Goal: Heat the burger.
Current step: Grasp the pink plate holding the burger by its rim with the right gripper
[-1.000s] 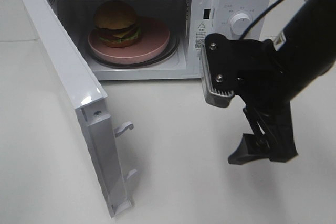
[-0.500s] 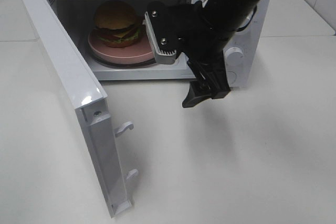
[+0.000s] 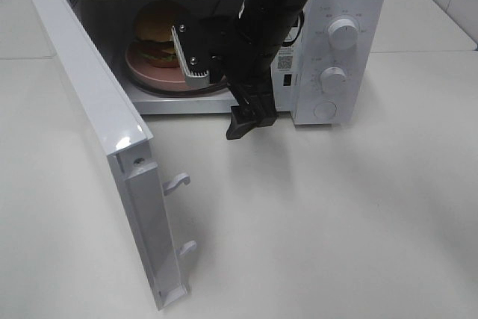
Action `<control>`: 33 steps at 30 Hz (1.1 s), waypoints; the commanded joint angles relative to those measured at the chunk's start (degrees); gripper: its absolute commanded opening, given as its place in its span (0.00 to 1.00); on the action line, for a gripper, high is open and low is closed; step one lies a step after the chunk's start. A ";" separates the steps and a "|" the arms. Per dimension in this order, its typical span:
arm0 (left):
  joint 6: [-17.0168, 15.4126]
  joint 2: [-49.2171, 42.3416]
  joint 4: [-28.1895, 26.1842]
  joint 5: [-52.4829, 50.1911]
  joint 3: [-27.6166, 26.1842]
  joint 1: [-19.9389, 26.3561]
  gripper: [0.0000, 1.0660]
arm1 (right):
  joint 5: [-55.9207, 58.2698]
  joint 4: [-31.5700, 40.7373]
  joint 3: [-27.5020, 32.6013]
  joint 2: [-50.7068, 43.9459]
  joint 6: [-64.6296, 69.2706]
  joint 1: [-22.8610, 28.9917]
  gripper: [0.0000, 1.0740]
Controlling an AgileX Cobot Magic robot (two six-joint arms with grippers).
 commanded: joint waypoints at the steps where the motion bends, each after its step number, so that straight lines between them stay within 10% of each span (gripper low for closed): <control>1: -0.11 -0.97 0.00 -0.17 0.11 0.17 0.95 | 1.15 0.23 -2.98 2.35 -0.86 0.06 0.86; 33: -0.11 -0.97 0.00 -0.17 0.11 0.17 0.95 | 1.72 -1.38 -27.44 18.51 5.27 -0.69 0.84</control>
